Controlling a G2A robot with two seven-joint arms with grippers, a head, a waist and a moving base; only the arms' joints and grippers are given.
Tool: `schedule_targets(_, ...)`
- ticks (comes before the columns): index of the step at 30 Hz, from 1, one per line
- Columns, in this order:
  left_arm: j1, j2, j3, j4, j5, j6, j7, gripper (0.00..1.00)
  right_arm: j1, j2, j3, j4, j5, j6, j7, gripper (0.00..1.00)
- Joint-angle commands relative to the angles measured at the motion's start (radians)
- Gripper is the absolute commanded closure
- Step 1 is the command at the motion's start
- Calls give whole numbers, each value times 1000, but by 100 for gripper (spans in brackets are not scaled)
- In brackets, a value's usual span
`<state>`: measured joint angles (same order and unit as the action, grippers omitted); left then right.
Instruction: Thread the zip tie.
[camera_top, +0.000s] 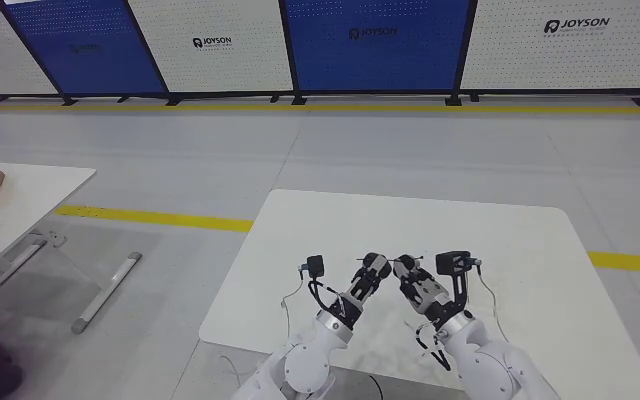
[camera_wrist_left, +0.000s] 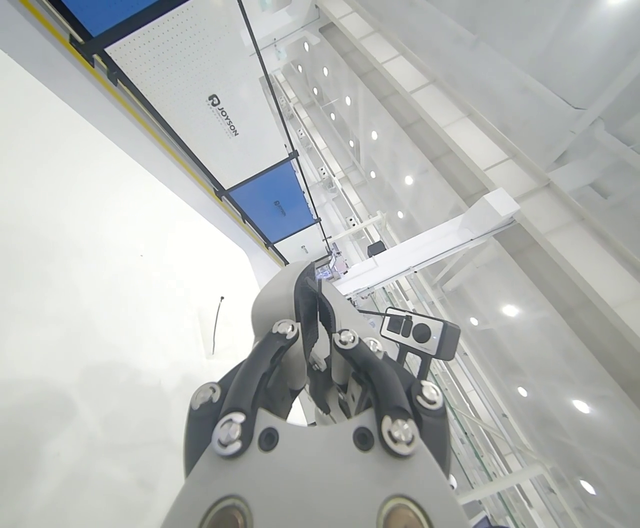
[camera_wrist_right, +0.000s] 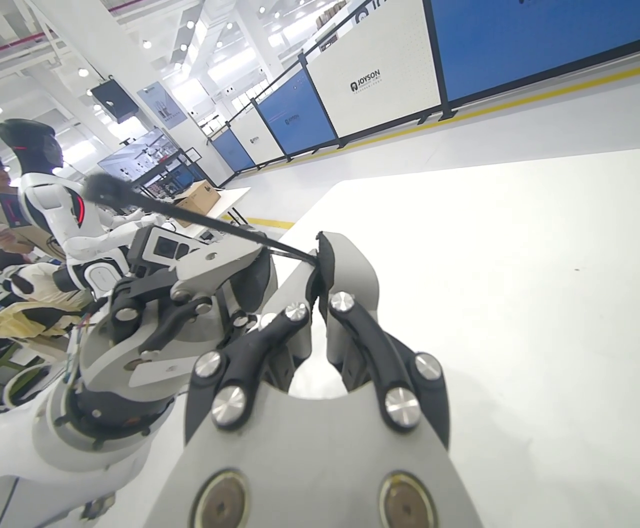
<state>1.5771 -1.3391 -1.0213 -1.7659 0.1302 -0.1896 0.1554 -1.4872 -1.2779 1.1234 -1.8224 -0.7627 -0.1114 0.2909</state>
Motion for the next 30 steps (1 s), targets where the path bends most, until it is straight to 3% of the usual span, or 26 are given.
schedule_targets(1,1,0,1,-3,-1,-5,-1,100,1,0,-1,1,-1,0,4,100)
schedule_targets(25,10,1,1,-18,-13,-52,-12,100,21,2,-12,29,-2,-3,52,100)
schedule_targets(30,16,3,0,-27,-27,-92,-27,100,25,3,-13,34,1,-3,67,100)
